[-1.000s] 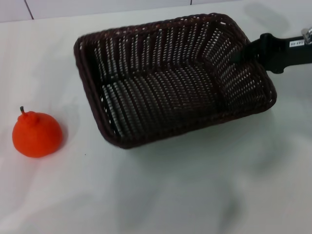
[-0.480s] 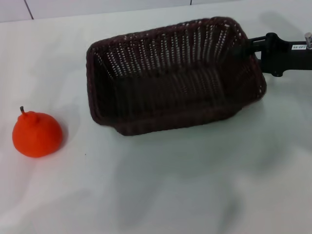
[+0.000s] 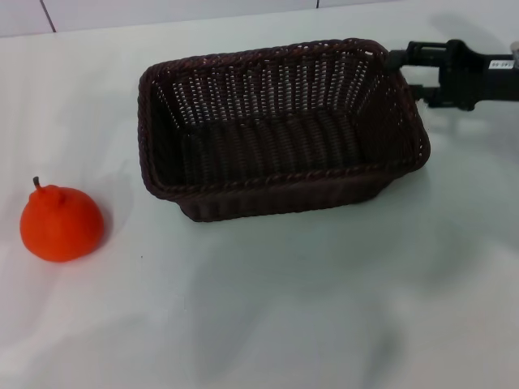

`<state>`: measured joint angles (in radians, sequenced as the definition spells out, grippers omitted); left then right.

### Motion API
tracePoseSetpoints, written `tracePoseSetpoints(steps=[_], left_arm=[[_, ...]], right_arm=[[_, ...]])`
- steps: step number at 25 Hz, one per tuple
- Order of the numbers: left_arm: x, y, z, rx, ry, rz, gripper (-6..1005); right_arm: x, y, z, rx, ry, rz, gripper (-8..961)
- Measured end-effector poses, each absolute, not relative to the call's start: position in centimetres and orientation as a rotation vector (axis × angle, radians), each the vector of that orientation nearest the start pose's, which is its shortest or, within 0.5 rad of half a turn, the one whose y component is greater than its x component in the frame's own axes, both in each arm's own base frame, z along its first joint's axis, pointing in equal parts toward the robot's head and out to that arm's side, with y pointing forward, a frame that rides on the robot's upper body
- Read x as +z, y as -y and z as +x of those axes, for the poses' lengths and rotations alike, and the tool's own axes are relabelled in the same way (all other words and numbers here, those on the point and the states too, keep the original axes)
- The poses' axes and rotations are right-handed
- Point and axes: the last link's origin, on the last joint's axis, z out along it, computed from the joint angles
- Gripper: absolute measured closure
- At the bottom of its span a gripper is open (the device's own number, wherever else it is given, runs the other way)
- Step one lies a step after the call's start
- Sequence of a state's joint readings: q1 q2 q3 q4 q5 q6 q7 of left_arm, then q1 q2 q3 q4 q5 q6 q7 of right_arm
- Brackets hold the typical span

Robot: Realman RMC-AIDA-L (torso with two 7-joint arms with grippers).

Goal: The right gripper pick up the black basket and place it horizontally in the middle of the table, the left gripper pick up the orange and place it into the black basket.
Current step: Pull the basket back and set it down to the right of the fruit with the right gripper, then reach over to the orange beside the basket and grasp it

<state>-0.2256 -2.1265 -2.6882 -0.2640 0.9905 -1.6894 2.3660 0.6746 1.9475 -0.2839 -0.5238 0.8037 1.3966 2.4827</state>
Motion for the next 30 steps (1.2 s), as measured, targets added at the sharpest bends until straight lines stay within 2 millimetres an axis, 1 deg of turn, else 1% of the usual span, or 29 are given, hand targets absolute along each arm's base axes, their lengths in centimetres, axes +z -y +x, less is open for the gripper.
tracePoseSetpoints(steps=[2,5,6,7,9,11,16,17,18,20,26,30], left_arm=[[6.6,-24.8,-34.3,-1.21,0.503,-1.526,638],[6.5,-24.6,-34.5,-1.17,0.514,-1.714,637],[6.5,-24.5,-34.6,-1.165,0.537,-1.767,637],[6.7,-24.4,-34.9,-1.157,0.57,-1.828,637],[6.6,-24.3,-35.2,-1.135,0.633,-1.915,589],[6.0,-24.1,-35.6,-1.092,0.687,-1.991,540],[3.5,-23.7,-36.2,-0.97,0.761,-2.095,408],[3.1,-23.7,-36.3,-0.953,0.772,-2.112,381],[3.1,-23.7,-36.3,-0.953,0.772,-2.112,354],[2.1,-23.6,-36.7,-0.893,0.814,-2.135,300],[0.7,-24.2,-37.5,-0.786,0.911,-2.159,134],[0.3,-24.6,-37.8,-0.741,0.929,-2.159,102]], right_arm=[[6.2,-38.2,30.4,-0.357,1.702,-1.878,224],[7.3,-38.6,30.6,-0.393,1.689,-1.832,164],[7.6,-38.7,30.6,-0.402,1.685,-1.819,144],[7.9,-38.9,30.6,-0.413,1.681,-1.806,144],[8.2,-39.2,30.5,-0.431,1.679,-1.783,145],[8.5,-39.7,30.2,-0.45,1.688,-1.757,145],[8.8,-40.8,29.5,-0.491,1.686,-1.693,147],[8.8,-40.9,29.4,-0.496,1.688,-1.683,147],[8.7,-41.1,29.3,-0.499,1.691,-1.678,148],[8.7,-41.3,29.0,-0.507,1.699,-1.667,148],[8.5,-41.8,28.6,-0.519,1.718,-1.645,150],[8.4,-41.8,28.5,-0.521,1.726,-1.638,151]])
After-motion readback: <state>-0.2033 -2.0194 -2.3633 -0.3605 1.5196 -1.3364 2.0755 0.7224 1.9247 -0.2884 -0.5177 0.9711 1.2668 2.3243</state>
